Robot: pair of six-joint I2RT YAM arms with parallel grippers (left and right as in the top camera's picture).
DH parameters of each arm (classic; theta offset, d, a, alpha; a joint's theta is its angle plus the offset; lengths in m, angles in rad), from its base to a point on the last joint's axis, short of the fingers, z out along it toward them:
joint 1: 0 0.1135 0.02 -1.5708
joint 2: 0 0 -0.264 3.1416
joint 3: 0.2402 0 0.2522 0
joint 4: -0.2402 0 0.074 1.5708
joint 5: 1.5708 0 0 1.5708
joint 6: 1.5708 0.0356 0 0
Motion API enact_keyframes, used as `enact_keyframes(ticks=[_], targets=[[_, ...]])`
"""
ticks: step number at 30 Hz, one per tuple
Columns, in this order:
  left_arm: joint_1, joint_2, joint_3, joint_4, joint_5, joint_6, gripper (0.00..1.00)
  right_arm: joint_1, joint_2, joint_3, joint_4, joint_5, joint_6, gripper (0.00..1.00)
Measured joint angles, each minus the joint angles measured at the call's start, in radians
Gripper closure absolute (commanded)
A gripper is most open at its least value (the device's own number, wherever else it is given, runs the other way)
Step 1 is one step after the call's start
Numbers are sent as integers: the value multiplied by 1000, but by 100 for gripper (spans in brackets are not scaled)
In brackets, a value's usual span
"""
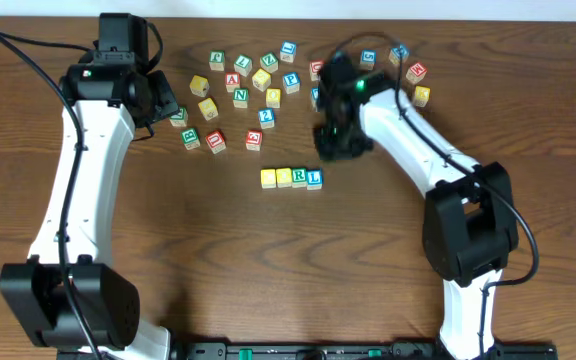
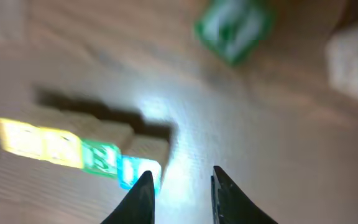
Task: Spell out CORL
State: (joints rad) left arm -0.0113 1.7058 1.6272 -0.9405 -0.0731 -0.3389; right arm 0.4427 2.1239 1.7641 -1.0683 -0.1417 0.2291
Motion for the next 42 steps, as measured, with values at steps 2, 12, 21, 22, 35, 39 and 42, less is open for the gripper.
enact_keyframes(ticks=[2,12,21,22,35,39,42], targets=[[0,-30,0,-3,3,0,46,-2,0,55,15,0,-3,75],[2,-223,0,-53,-7,4,46,74,3,75,244,-18,43,76],[78,-220,0,-82,-32,4,46,177,98,75,269,41,130,75],[84,-220,0,-84,-33,4,46,181,111,75,269,44,134,76],[97,-219,0,-92,-38,4,46,212,148,75,355,-14,126,77],[122,-216,0,-92,-38,4,46,252,148,75,359,-31,123,78],[152,-200,0,-93,-38,4,46,291,148,75,354,-45,149,77]])
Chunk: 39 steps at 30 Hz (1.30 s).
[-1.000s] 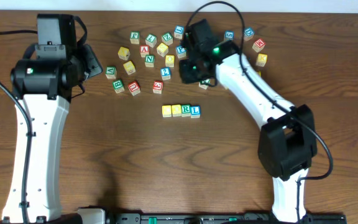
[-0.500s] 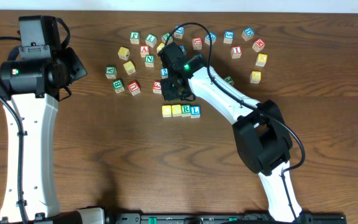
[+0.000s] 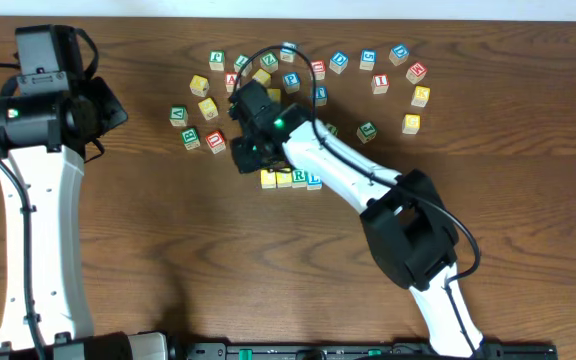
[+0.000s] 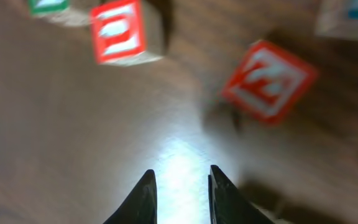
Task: Spell out CORL
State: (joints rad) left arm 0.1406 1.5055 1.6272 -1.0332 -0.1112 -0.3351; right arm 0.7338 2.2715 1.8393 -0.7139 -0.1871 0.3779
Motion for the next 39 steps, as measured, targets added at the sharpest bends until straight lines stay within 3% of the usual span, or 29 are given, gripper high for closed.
enact_keyframes(ticks=[17,39], targets=[[15,60,0,-23,0,0,46,18,45,0,-78,127,164,80],[15,60,0,-23,0,0,46,-1,9,43,-159,150,128,69]])
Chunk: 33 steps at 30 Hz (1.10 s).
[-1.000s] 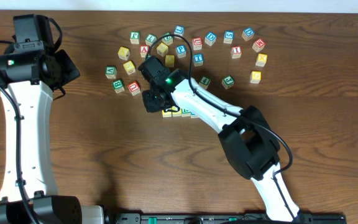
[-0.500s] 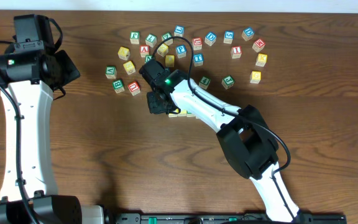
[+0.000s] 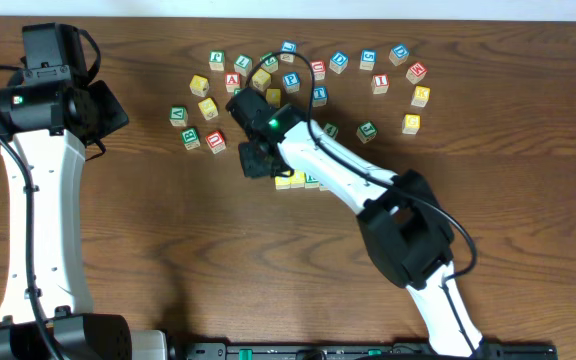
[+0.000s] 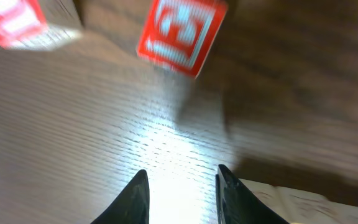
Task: Spell out CORL
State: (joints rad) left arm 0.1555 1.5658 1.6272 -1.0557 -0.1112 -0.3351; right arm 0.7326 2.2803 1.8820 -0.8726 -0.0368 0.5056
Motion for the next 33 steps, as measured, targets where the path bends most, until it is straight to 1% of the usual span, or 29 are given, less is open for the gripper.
enact_keyframes(ticks=[6,13,21,33], targets=[[0,0,0,0,0,0,46,-68,-69,23,-15,29,-11,69],[0,0,0,0,0,0,46,-150,-72,13,-35,45,-13,70],[0,0,0,0,0,0,46,-144,-72,-64,13,49,-13,72],[0,0,0,0,0,0,46,-142,-72,-126,20,50,3,72]])
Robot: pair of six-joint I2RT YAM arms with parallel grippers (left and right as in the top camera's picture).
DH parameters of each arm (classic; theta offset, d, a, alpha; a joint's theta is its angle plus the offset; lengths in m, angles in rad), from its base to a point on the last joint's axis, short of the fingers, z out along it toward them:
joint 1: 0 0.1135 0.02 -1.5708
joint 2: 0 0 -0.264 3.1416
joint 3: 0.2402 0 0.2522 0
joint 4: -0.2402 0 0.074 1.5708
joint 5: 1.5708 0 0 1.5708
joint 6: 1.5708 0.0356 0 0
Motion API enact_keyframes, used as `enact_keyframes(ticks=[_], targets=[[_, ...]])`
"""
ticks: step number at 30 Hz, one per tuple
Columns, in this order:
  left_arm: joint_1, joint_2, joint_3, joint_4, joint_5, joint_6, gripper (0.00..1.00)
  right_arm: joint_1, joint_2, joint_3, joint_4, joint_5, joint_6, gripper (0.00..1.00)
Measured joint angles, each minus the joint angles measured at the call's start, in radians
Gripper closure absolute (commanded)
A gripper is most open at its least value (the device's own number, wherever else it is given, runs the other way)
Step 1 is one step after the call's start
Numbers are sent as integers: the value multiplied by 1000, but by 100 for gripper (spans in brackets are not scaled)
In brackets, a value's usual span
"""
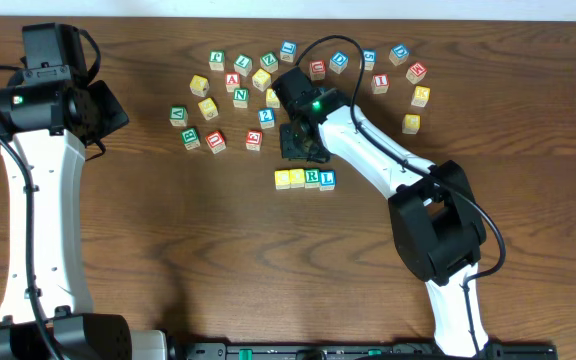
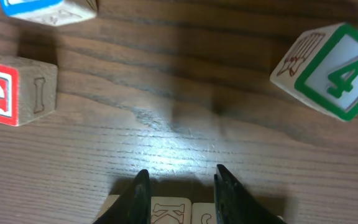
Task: Spell out CORL
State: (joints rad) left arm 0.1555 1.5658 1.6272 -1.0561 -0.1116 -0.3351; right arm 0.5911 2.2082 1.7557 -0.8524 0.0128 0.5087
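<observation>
A row of four letter blocks (image 1: pixel 305 178) lies mid-table: two yellow ones, a green R (image 1: pixel 312 177) and a blue L (image 1: pixel 327 180). My right gripper (image 1: pixel 303 142) hovers just behind the row, open, with nothing between its fingers. In the right wrist view the right gripper (image 2: pixel 180 186) is low over the wood, and the row's block tops (image 2: pixel 169 213) peek in at the bottom edge. My left gripper (image 1: pixel 106 108) is at the far left, away from all blocks; its jaws do not show.
Several loose letter blocks (image 1: pixel 258 80) are scattered along the back of the table, with more at the back right (image 1: pixel 398 70). Close to the right gripper are a green 4 block (image 2: pixel 328 68), a red block (image 2: pixel 11 90) and a blue block (image 2: pixel 48 7).
My right gripper was at the left end of the row and is now behind its middle. The row itself sits where it was. The left arm has not moved.
First the row lay a little further left, with the right gripper at its right and the left arm near the loose blocks. Then the left arm was back at the far left and the right gripper at the row's left end. The row now lies slightly further right.
</observation>
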Motion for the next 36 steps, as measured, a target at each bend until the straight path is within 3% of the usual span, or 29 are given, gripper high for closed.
enact_keyframes(ticks=[16,36], targets=[[0,0,0,0,0,0,45,11,0,-26,-14,-1,29,81],[0,0,0,0,0,0,46,11,0,-37,-45,-26,32,84]])
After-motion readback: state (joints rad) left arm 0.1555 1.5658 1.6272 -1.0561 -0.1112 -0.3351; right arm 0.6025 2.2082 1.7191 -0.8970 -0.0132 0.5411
